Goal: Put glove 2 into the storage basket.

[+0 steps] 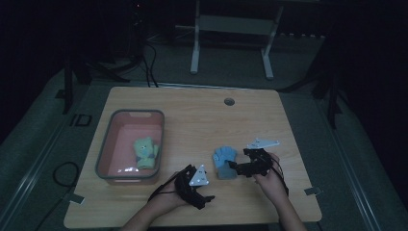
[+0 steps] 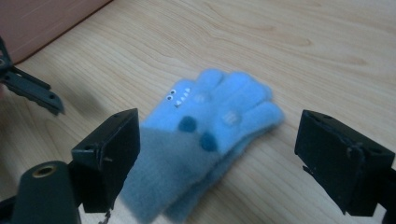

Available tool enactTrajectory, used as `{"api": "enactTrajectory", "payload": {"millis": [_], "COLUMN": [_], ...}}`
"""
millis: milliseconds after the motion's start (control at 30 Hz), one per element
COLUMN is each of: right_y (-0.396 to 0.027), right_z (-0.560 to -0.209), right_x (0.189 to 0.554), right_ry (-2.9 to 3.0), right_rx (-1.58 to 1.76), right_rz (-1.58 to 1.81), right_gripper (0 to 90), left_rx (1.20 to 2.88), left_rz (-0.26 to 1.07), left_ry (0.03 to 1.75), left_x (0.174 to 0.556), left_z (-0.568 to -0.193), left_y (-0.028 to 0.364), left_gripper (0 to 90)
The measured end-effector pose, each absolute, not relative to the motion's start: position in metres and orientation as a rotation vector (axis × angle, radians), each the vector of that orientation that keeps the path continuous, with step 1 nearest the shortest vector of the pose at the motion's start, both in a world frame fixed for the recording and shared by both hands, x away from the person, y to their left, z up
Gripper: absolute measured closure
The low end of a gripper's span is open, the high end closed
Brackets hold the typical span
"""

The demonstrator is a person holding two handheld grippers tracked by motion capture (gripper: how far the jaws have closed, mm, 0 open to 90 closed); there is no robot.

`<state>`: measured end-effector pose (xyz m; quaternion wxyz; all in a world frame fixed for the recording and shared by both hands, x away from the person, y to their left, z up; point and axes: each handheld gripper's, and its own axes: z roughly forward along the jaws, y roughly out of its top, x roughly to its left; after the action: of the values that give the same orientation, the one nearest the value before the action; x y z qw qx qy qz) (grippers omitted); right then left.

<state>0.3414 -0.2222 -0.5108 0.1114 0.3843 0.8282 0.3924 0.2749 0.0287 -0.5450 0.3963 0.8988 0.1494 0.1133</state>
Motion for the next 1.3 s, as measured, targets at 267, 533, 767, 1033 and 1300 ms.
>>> {"api": "enactTrajectory", "payload": {"millis": [267, 533, 767, 1033, 1300], "right_y": [-0.228, -0.225, -0.211, -0.204, -0.204], "right_z": [-0.514, -0.509, -0.519, -0.540, -0.549], "right_x": [0.346, 0.368, 0.388, 0.395, 0.393], "right_ry": [2.430, 2.392, 2.460, 2.533, 2.561], "right_rx": [1.156, 1.117, 1.128, 1.130, 1.090], "right_rz": [1.199, 1.227, 1.182, 1.114, 1.061], "right_gripper": [14.1, 30.6, 29.8, 28.4, 28.3], "left_rx": [2.266, 2.297, 2.316, 2.358, 2.377], "left_rz": [0.322, 0.349, 0.359, 0.379, 0.433], "left_ry": [0.320, 0.271, 0.225, 0.166, 0.143], "left_x": [0.290, 0.305, 0.314, 0.316, 0.315], "left_z": [-0.539, -0.538, -0.542, -0.550, -0.553], "left_y": [0.013, -0.007, -0.022, -0.031, -0.036], "left_gripper": [14.6, 19.3, 27.5, 37.0, 49.4]}}
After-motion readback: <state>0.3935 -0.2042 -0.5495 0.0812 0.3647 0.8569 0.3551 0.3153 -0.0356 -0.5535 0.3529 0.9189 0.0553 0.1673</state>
